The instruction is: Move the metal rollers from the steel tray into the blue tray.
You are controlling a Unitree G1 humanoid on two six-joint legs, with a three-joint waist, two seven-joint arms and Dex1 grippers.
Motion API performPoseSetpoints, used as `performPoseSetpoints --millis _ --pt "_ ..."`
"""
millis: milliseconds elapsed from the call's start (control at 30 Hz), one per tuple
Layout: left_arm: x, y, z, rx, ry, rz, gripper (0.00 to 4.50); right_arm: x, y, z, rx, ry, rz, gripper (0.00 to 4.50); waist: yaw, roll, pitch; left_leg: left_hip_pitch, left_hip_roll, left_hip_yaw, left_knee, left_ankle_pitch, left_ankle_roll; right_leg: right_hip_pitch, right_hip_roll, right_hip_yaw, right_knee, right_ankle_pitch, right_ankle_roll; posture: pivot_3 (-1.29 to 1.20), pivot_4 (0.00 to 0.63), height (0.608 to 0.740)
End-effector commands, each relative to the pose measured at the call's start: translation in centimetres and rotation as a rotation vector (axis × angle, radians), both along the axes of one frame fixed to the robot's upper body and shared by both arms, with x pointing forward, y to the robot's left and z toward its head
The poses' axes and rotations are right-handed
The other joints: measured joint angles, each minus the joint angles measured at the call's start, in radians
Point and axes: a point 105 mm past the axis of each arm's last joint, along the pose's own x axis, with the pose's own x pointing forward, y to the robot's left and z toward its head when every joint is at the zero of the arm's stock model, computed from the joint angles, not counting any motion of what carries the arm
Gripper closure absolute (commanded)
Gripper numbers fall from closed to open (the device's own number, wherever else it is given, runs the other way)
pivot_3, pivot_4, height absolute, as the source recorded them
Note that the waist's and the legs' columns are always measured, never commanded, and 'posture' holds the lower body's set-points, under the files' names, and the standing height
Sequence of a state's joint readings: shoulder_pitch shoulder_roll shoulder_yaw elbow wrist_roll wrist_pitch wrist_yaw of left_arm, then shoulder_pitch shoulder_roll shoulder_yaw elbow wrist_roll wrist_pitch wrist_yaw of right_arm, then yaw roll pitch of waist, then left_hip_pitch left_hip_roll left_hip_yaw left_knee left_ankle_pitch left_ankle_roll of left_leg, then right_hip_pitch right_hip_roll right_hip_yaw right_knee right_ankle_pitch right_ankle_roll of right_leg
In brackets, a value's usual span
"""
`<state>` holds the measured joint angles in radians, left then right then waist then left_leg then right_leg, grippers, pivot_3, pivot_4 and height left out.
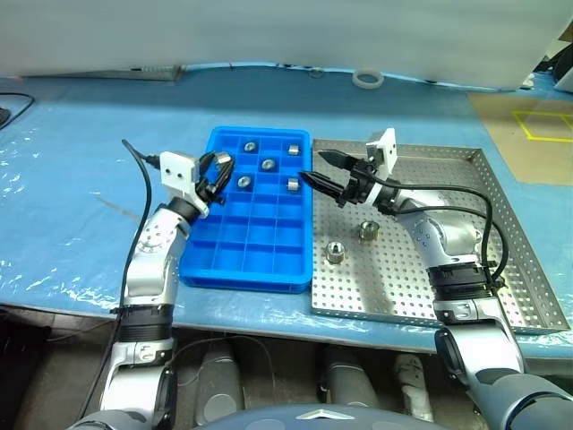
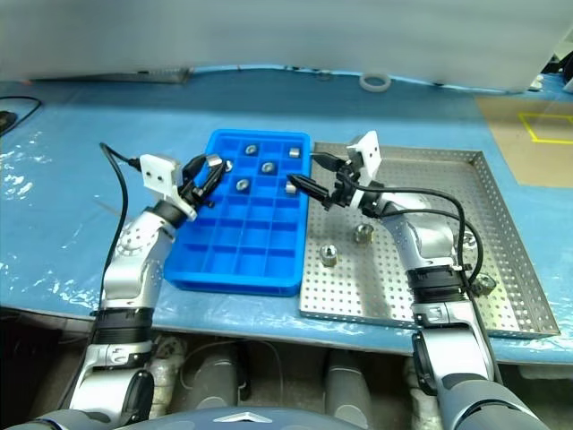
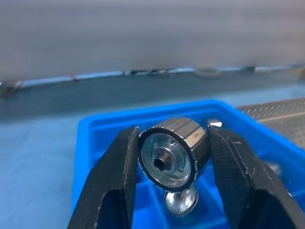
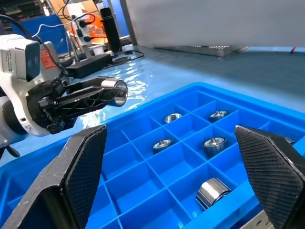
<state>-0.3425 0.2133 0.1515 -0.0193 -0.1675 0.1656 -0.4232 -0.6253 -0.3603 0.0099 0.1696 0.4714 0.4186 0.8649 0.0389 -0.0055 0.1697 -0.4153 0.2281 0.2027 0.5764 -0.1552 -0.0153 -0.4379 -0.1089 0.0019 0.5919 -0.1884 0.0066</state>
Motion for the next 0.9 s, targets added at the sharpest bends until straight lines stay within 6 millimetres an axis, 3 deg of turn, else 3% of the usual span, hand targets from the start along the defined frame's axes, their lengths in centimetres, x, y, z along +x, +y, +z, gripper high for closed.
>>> performPoseSetpoints --millis 33,400,600,667,800,900 --pt "-0.7 1.0 -0.9 0.037 0.037 0.066 2.65 -0.2 0.7 1.0 0.014 -0.043 0.042 0.00 0.000 0.000 0.000 0.001 0.000 0.000 -0.001 0.001 -0.001 0.000 0.000 0.000 0.000 0.000 0.000 -0.12 0.150 0.740" --pt "-0.7 1.1 -3.9 0.083 0.179 0.110 2.65 -0.4 1.5 0.8 0.004 -0.038 0.089 0.00 0.002 0.001 0.000 0.004 0.003 0.000 -0.005 0.003 -0.005 0.001 0.002 0.000 0.001 0.000 0.000 -0.11 0.150 0.740" --pt "-0.3 1.4 -3.6 0.058 0.187 0.127 0.63 -0.4 1.0 0.8 0.002 -0.046 0.059 0.00 0.001 0.001 -0.001 0.005 0.003 0.000 -0.006 0.003 -0.006 0.001 0.002 0.000 0.001 0.000 0.000 -0.14 0.150 0.740" --pt "0.0 1.3 -3.0 0.033 0.186 0.116 0.01 -0.4 0.7 1.0 0.005 -0.052 0.044 0.00 0.002 0.001 -0.001 0.005 0.003 0.000 -0.006 0.004 -0.006 0.001 0.002 0.000 0.002 0.000 0.000 -0.15 0.150 0.740" --pt "0.7 -0.4 0.7 0.087 0.056 -0.029 0.01 -0.1 -0.6 1.6 0.005 -0.073 -0.007 0.00 0.002 0.001 0.000 0.005 0.003 0.000 -0.006 0.004 -0.007 0.000 0.002 0.000 0.002 0.000 0.000 -0.16 0.150 0.740" --pt "1.1 -2.7 3.1 0.014 0.002 -0.190 0.01 0.0 -2.1 2.3 0.025 -0.086 -0.054 0.00 0.004 0.000 0.000 0.004 0.002 0.000 -0.006 0.005 -0.007 0.000 0.002 0.000 0.003 0.000 0.000 -0.22 0.150 0.740"
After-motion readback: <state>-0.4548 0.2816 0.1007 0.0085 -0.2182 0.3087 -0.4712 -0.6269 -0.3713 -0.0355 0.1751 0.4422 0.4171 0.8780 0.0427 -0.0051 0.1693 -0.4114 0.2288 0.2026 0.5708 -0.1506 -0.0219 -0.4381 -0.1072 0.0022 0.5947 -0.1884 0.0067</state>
